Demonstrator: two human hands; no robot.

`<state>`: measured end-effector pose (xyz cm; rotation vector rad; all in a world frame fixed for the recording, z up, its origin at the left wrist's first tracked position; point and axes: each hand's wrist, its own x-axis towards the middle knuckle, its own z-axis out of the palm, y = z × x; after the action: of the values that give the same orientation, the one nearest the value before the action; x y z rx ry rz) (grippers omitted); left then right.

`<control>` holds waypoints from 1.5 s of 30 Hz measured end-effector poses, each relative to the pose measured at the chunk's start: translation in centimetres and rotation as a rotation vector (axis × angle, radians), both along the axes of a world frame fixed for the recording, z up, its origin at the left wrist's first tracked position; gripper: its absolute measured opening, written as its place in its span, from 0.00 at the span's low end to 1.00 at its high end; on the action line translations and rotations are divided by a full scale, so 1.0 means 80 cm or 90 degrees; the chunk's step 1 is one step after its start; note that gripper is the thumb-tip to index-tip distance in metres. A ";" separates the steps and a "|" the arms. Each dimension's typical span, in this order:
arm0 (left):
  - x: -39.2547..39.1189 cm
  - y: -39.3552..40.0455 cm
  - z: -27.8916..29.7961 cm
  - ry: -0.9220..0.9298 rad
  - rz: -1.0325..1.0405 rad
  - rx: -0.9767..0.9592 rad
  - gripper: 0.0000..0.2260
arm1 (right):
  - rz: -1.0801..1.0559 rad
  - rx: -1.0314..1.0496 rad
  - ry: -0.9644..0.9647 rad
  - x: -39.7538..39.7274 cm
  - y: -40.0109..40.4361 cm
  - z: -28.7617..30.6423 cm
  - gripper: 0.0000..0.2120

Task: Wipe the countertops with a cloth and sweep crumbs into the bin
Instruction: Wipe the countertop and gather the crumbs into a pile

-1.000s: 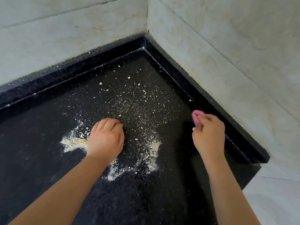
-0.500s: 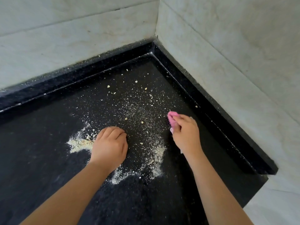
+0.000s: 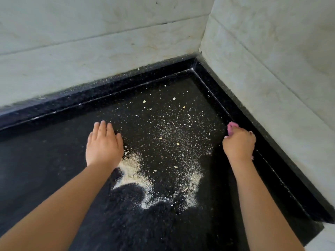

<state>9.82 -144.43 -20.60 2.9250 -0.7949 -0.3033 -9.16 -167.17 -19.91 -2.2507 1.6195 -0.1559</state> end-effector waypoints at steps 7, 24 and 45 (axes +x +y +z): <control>0.026 0.012 -0.006 0.110 0.018 0.003 0.23 | 0.195 -0.001 -0.278 -0.005 0.064 0.030 0.16; 0.044 0.032 -0.006 0.095 -0.012 -0.072 0.20 | 0.142 -0.113 -0.153 0.038 0.001 0.007 0.16; 0.082 0.051 -0.024 0.029 -0.058 -0.058 0.22 | 0.198 -0.085 -0.014 0.081 -0.046 -0.046 0.20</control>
<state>16.39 -140.33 -22.50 2.7933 -0.9116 -0.3307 -2.66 -170.85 -23.59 -2.5582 1.2599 -0.2112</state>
